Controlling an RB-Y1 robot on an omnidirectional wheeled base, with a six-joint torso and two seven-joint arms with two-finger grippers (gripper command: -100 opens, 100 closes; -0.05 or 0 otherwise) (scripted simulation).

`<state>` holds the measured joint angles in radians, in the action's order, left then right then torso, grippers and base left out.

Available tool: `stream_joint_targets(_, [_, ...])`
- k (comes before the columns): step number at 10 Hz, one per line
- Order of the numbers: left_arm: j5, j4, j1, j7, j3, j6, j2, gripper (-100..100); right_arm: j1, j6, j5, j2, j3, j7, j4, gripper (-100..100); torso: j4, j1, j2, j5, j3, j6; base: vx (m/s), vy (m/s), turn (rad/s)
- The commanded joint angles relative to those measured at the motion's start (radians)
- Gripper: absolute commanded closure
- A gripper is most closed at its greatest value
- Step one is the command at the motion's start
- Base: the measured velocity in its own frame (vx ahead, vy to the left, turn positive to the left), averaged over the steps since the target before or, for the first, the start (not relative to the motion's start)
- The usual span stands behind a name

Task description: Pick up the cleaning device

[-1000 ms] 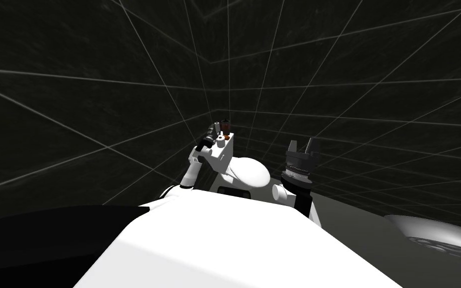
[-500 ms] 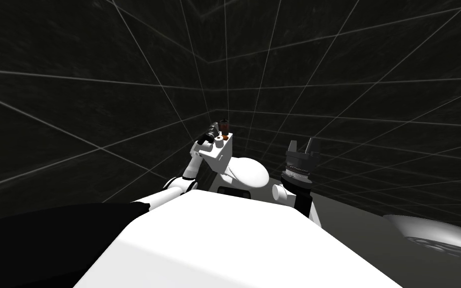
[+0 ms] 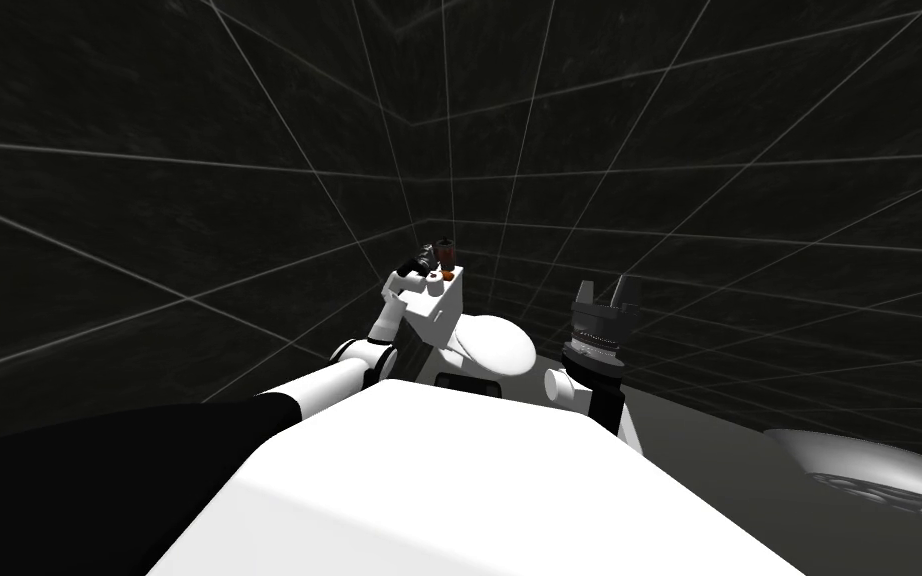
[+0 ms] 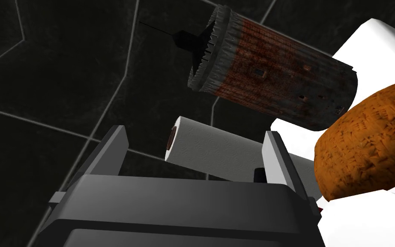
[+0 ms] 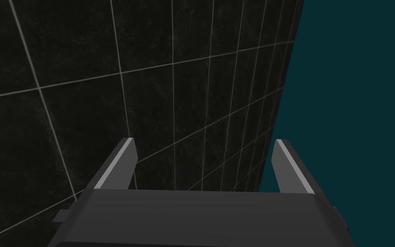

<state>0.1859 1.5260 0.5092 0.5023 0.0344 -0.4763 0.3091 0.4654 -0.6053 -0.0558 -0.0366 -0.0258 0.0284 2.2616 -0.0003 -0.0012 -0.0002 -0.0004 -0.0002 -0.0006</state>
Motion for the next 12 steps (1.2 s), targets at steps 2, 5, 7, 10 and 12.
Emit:
stream_joint_targets(2, [0.014, -0.070, 0.074, 0.028, 0.007, -0.075, 0.019, -100, 0.000, 0.000, 0.000, 0.000, 0.000, 0.000, 0.000, 0, 0.000, 0.000, 0.000, 0.000, 0.000, 0.000, 0.006, -0.025, -0.003])
stream_joint_targets(5, [0.025, -0.133, 0.136, 0.054, 0.014, -0.140, 0.035, -100, 0.000, 0.000, 0.000, 0.000, 0.000, 0.000, 0.000, 0, 0.000, -0.001, 0.000, 0.000, 0.000, 0.000, 0.003, -0.030, -0.001])
stream_joint_targets(7, [0.037, -0.197, 0.197, 0.079, 0.021, -0.204, 0.049, -100, 0.000, 0.000, 0.000, 0.000, 0.000, 0.000, 0.000, 0, 0.000, 0.000, 0.000, 0.000, 0.000, 0.000, 0.004, -0.028, -0.001])
stream_joint_targets(10, [0.060, -0.288, 0.292, 0.128, 0.036, -0.295, 0.077, -100, 0.000, 0.000, 0.000, 0.000, 0.000, 0.000, 0.000, 0, 0.000, 0.000, 0.000, 0.000, 0.000, 0.000, 0.004, -0.028, 0.001])
stream_joint_targets(12, [0.060, -0.324, 0.313, 0.128, 0.036, -0.328, 0.077, -100, 0.000, 0.000, 0.000, 0.000, 0.000, 0.000, 0.000, 0, 0.000, 0.000, 0.000, 0.000, 0.000, 0.000, 0.002, -0.017, 0.001])
